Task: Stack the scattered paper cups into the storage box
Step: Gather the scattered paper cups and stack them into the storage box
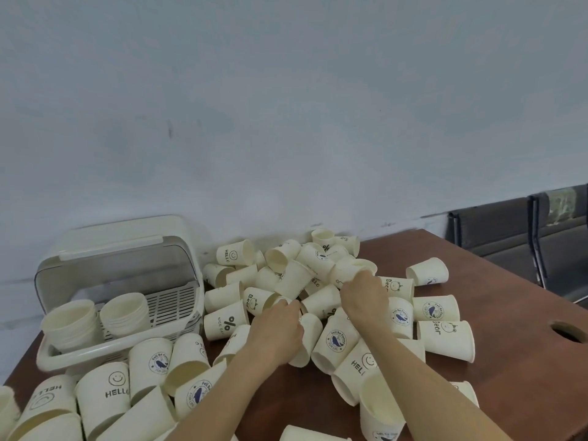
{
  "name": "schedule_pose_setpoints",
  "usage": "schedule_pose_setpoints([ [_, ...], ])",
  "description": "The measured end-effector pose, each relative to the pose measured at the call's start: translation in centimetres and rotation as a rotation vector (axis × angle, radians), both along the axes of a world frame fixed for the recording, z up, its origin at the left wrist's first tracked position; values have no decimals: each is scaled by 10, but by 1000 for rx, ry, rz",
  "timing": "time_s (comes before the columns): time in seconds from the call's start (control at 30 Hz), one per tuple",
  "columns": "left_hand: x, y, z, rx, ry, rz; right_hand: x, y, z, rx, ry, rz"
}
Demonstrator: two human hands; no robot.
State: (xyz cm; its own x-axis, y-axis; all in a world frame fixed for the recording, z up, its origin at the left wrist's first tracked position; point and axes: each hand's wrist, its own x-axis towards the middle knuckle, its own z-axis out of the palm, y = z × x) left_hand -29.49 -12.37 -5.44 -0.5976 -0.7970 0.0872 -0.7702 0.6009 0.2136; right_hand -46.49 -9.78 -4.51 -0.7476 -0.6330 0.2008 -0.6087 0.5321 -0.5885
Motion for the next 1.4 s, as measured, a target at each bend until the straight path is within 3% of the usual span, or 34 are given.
schedule_pose_setpoints([
  [0.23,-19,-23,5,-80,-37,-7,-12,2,6,-94,64,-31],
  [0.47,-53,-63,22,-130,46,40,-21,27,5,-214,175,62],
  [0.77,-64,-94,21,-174,-211,65,-4,40,9,-234,254,148],
  [1.17,-33,-71,30,-287,-189,27,22,50,13,-232,235,147],
  [1.4,18,-59,40,-257,-12,106,52,59,14,-280,233,201],
])
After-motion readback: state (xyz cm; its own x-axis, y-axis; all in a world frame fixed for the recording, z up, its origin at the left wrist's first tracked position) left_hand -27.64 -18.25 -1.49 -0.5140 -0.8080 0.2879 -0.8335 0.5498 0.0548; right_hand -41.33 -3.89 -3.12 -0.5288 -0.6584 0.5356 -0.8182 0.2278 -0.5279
